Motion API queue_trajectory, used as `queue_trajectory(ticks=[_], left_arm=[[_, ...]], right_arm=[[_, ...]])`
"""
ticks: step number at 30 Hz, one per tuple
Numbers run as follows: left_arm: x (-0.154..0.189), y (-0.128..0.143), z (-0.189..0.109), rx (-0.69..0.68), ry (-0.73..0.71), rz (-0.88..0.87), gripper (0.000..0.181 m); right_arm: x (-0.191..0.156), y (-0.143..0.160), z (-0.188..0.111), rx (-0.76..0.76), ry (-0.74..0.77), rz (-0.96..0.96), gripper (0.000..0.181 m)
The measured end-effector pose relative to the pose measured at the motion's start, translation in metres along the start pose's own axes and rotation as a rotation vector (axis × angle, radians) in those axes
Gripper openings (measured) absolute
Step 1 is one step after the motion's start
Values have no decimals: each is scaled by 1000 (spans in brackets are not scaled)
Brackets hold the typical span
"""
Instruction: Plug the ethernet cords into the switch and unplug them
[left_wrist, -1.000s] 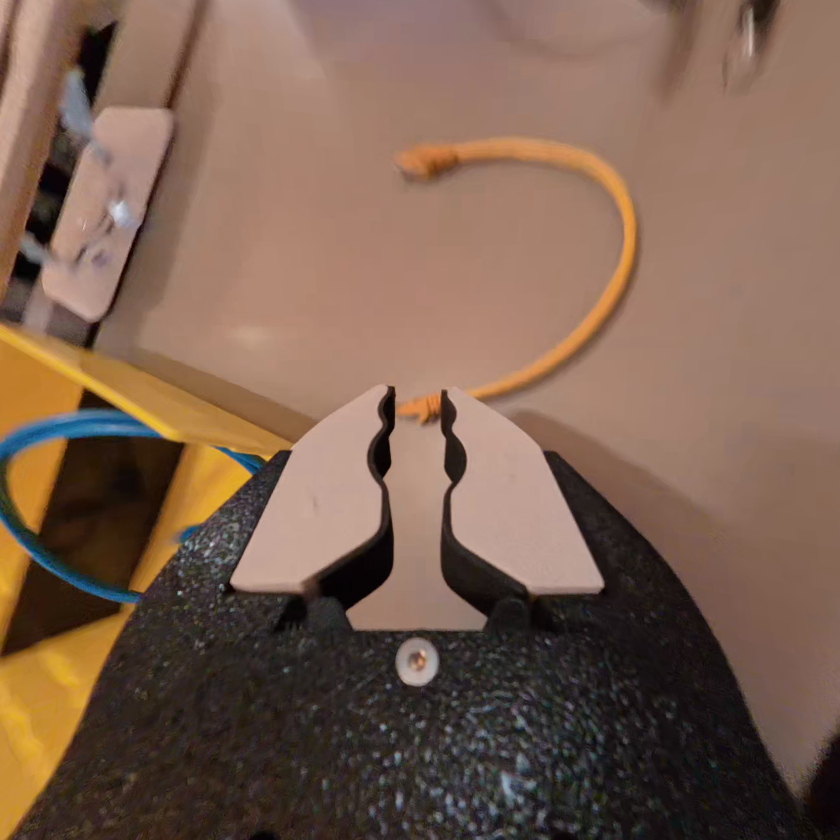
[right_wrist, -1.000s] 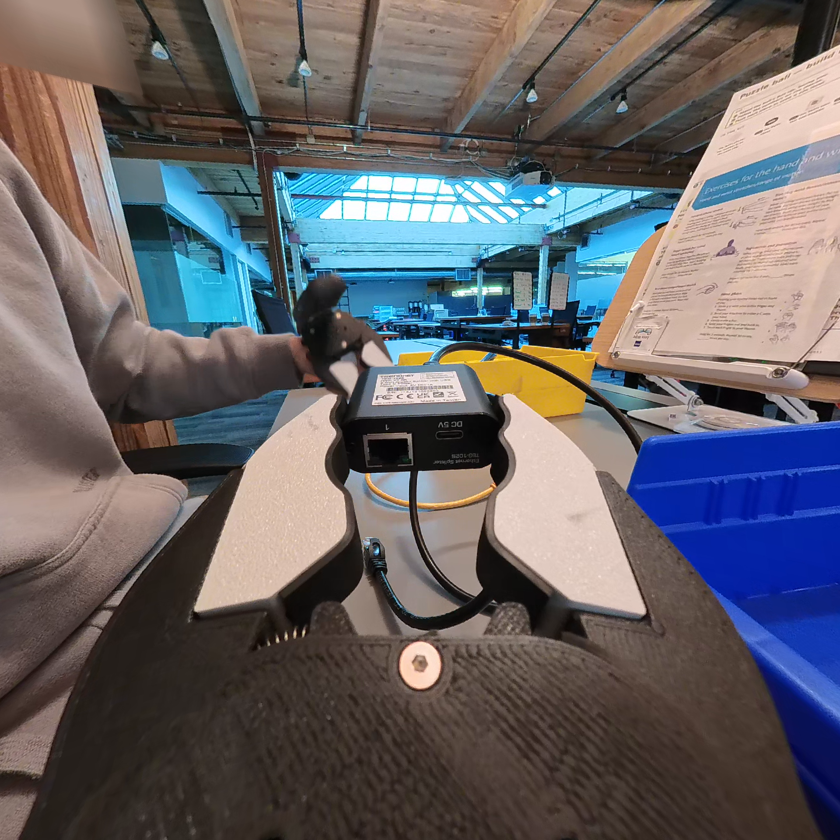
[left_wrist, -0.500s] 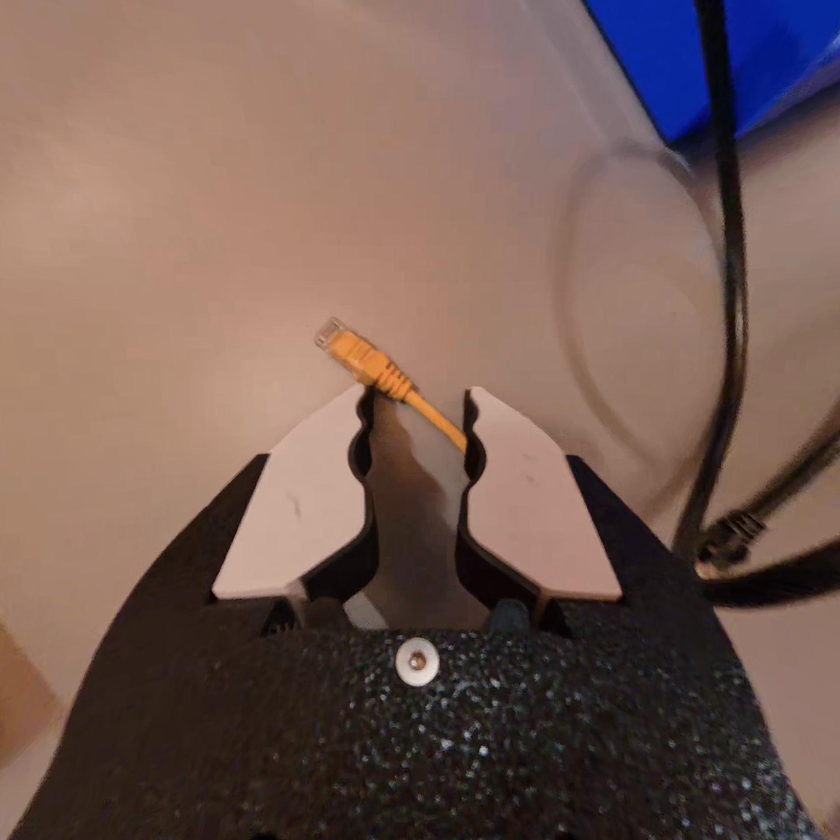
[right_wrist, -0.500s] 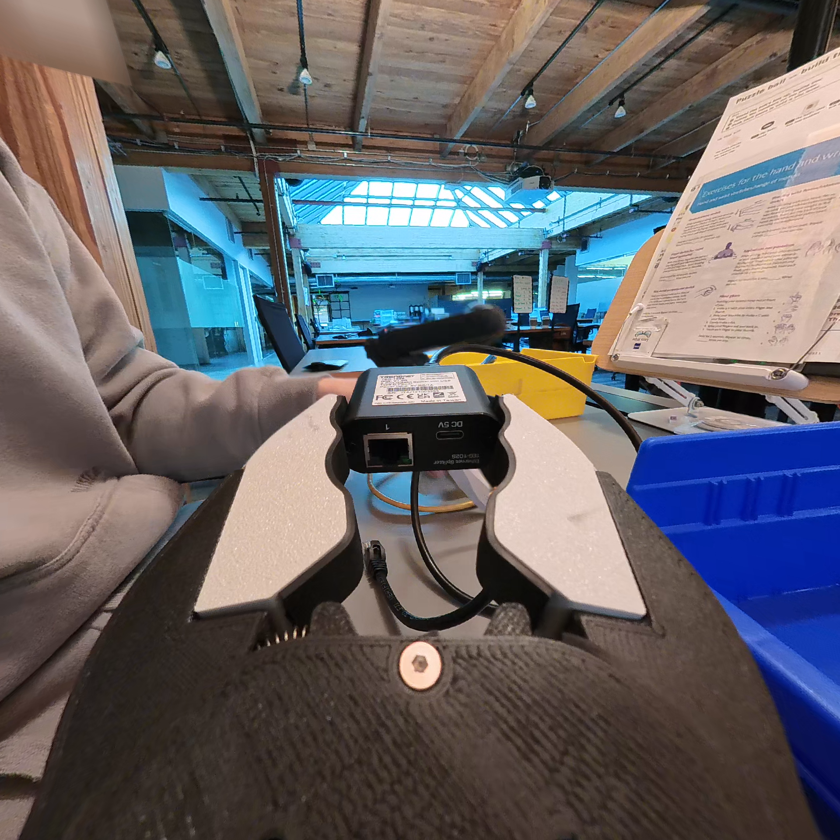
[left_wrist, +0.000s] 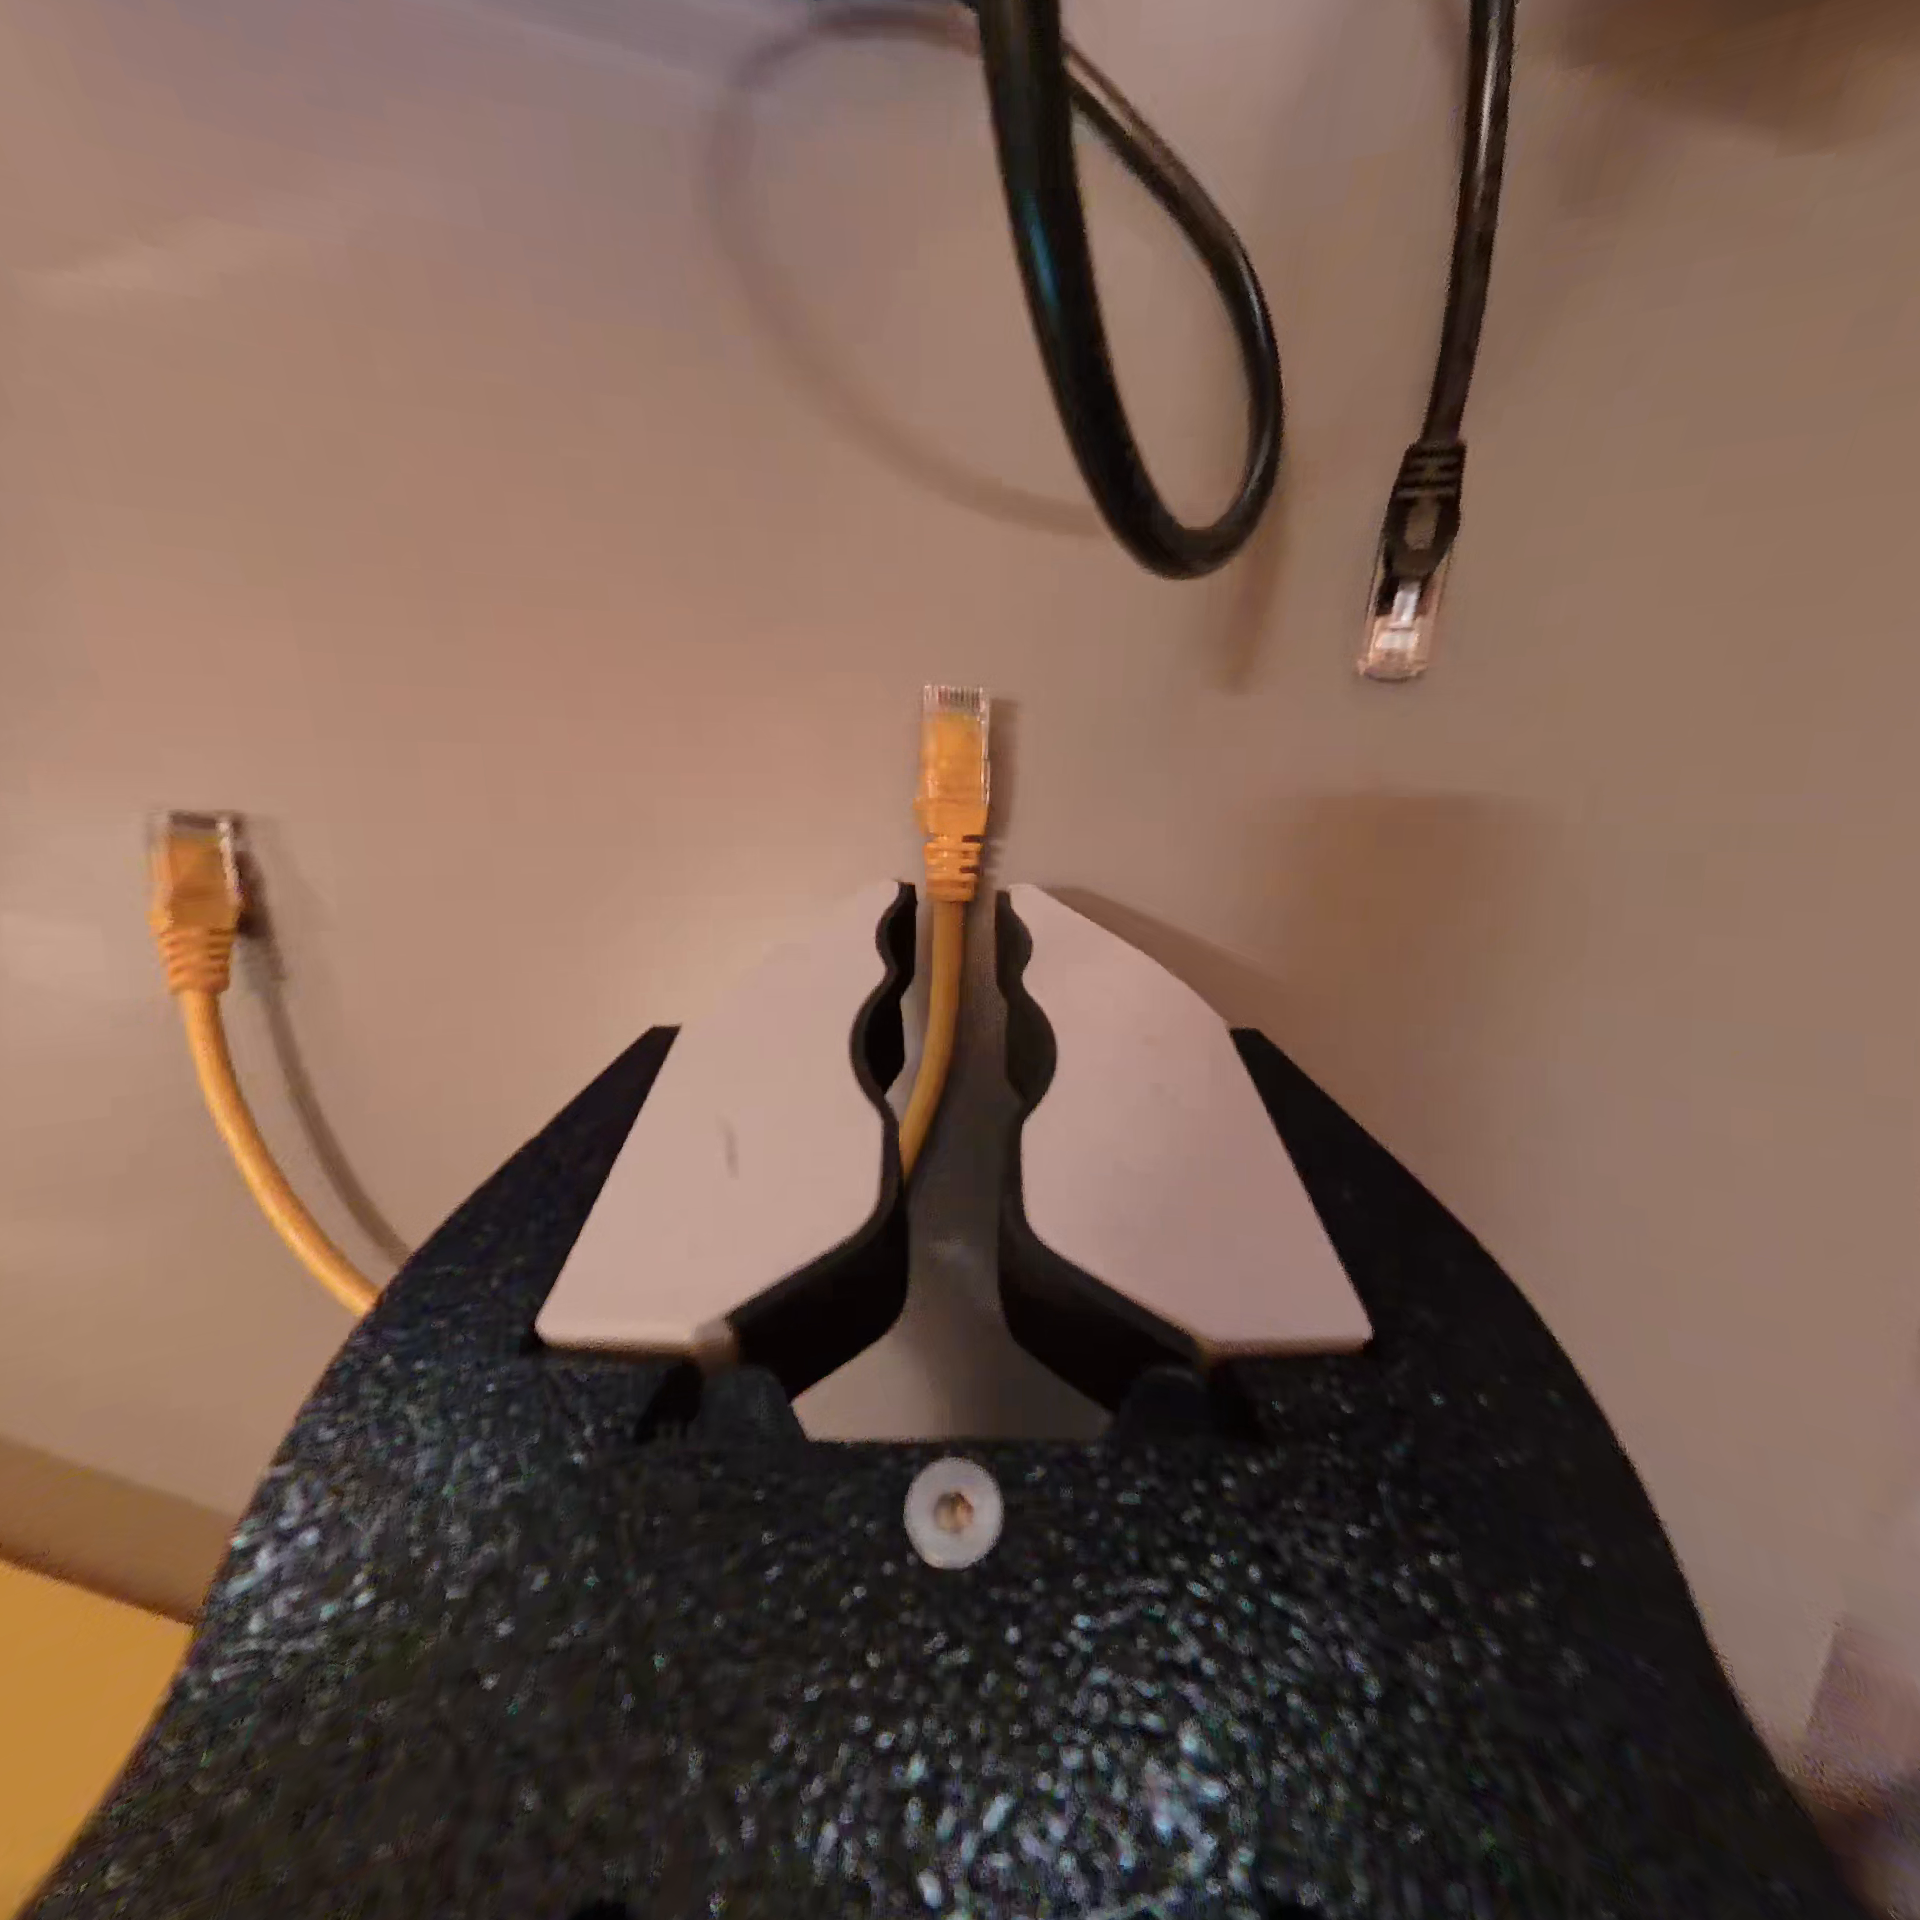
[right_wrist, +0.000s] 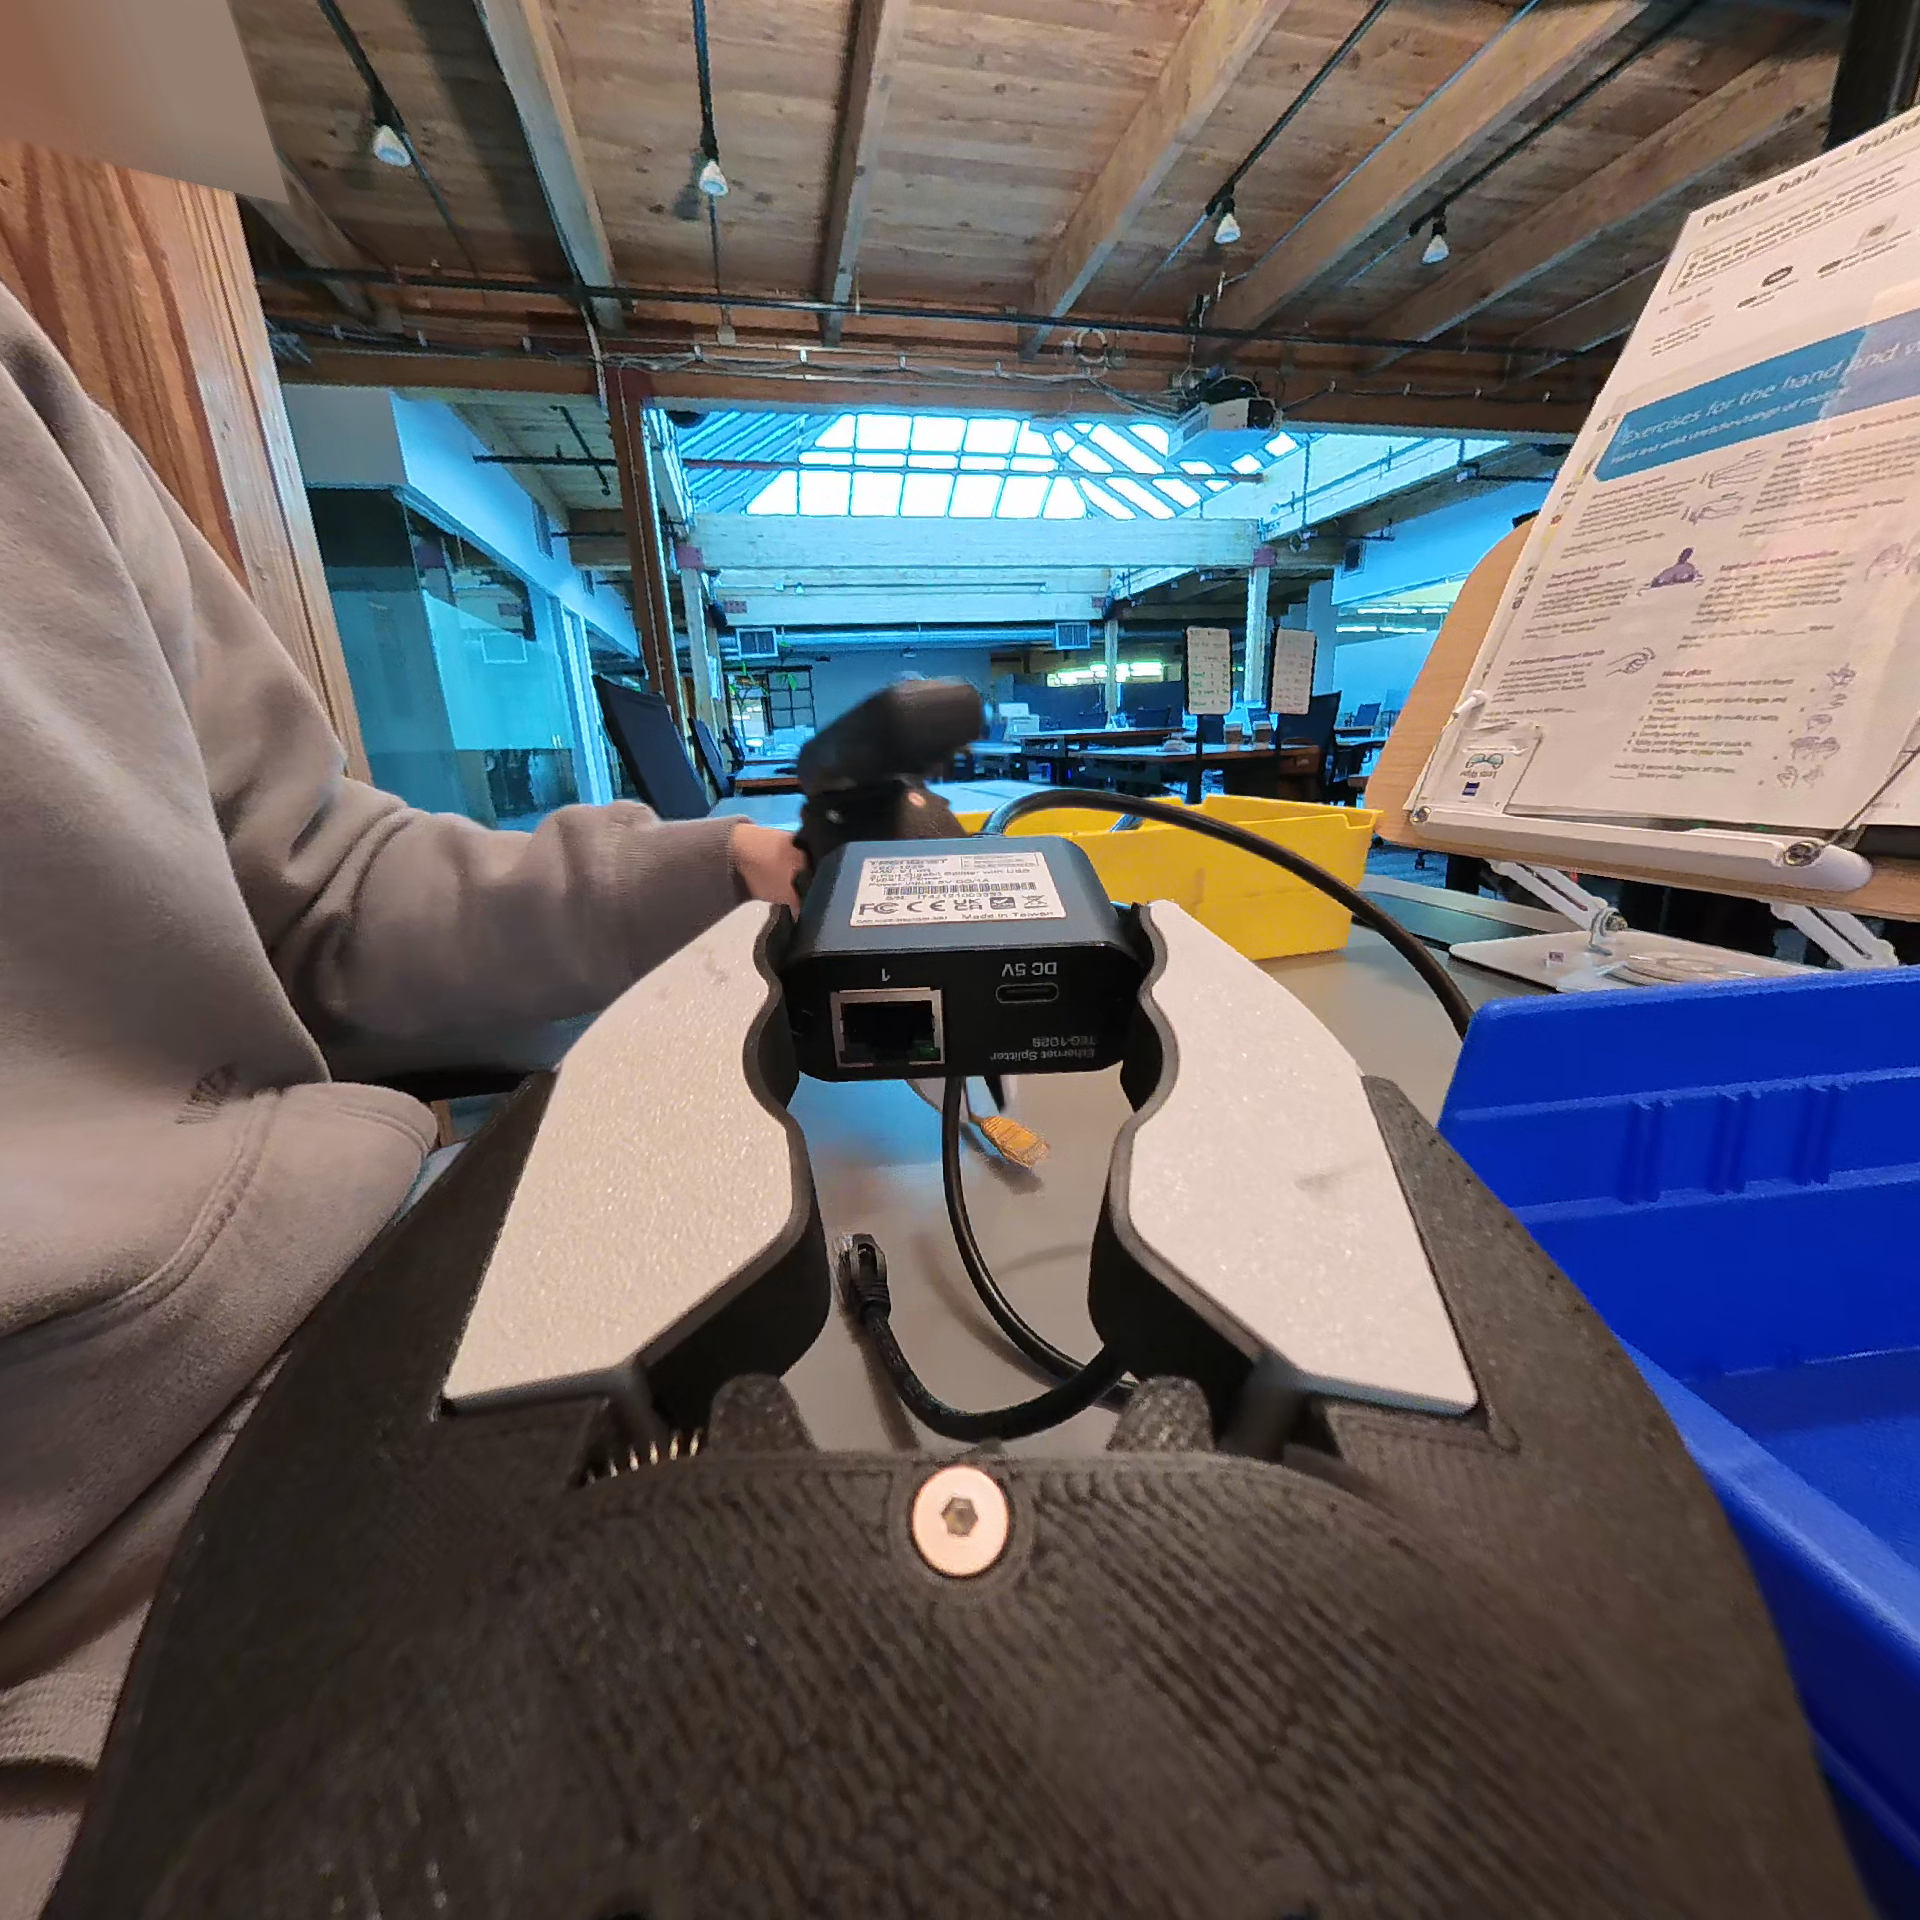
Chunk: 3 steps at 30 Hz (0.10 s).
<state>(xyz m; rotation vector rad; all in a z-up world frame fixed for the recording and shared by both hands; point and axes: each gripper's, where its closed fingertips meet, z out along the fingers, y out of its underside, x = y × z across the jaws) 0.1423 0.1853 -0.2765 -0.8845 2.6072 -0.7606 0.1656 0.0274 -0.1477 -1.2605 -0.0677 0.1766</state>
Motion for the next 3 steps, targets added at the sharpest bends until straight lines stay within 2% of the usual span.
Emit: queue_trajectory(ticks=[1, 3], left_arm=[[0, -1, -3, 25, -26, -21, 13], [1, -2, -7, 58, -53, -44, 13]], right_arm=[[0, 1, 1, -6, 0, -1, 62], [0, 2, 2, -19, 3, -7, 62]])
